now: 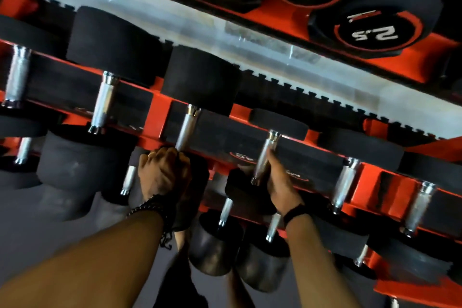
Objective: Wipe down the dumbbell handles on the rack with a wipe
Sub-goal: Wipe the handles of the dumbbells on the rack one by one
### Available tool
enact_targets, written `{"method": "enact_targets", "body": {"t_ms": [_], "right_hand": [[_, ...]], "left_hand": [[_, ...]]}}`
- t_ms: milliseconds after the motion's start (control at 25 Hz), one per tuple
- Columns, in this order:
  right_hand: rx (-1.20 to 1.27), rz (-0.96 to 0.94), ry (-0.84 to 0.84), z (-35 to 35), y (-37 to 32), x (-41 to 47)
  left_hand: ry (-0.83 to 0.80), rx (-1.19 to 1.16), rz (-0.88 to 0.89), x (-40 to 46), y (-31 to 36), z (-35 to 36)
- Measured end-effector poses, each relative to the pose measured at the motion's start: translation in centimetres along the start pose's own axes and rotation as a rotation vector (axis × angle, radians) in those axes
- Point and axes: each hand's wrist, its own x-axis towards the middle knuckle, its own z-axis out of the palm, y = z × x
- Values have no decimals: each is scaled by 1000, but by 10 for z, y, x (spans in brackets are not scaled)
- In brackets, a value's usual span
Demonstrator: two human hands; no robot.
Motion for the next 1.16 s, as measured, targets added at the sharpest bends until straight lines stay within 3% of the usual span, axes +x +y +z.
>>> {"method": "enact_targets", "body": {"t_ms": [80, 160, 240, 360, 520, 680, 840, 920, 1000, 1080, 1160], "right_hand": [[-170, -8, -63, -3, -8, -5], [-360, -69, -10, -3, -5, -10], [-287, -103, -13, -2, -3, -9], [-103, -1, -39, -5, -4, -4], [-294, -83, -43, -4, -7, -8], [-3, -13, -138, -9, -4, 3], [-101, -80, 19, -6, 4, -3], [7, -75, -89, -8, 7, -3], [138, 49, -154, -5, -7, 3], [-10, 67, -103, 0, -12, 12], [-182, -61, 18, 3, -3, 18]], "left_hand": [[18, 27, 39, -1, 3, -7], [22, 25, 31, 0, 5, -8], [21, -5, 31, -2, 2, -7], [50, -5, 41, -2, 2, -9], [13, 10, 22, 0, 8, -13], [-22, -30, 25, -3, 7, -15], [-17, -1, 20, 2, 9, -13], [-10, -8, 40, -1, 8, -14], [-9, 7, 41, -3, 9, -15], [-31, 17, 37, 1, 9, -13], [-49, 40, 51, -1, 7, -10]]}}
